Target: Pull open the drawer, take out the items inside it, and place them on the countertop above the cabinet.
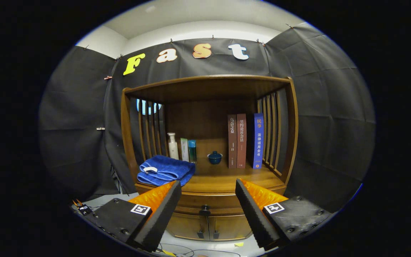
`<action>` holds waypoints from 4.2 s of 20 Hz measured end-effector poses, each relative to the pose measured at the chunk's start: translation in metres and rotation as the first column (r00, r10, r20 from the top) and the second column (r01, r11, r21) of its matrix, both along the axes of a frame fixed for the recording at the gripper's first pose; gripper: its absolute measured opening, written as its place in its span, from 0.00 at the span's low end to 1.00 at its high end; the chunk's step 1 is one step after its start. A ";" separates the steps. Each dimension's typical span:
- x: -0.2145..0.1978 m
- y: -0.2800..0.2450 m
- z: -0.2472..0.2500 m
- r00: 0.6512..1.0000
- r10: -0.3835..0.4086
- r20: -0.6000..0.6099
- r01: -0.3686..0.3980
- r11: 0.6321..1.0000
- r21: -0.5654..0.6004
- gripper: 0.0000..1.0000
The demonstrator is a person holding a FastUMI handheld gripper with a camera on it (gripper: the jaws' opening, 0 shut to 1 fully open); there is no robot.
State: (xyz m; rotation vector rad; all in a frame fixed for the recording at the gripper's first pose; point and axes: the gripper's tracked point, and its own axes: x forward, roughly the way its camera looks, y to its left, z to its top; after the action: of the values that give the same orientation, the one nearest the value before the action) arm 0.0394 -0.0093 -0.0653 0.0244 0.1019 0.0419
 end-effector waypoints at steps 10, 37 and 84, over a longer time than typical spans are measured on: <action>0.073 0.013 -0.112 0.991 0.015 -0.134 -0.014 1.000 0.004 1.00; 0.124 0.012 -0.229 0.940 -0.040 -0.340 0.042 0.999 0.000 0.37; -0.029 0.019 -0.109 0.936 0.026 -0.350 0.011 0.994 0.105 0.96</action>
State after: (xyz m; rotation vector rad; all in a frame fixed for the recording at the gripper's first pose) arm 0.0102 0.0093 -0.1747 0.1376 0.4582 0.0503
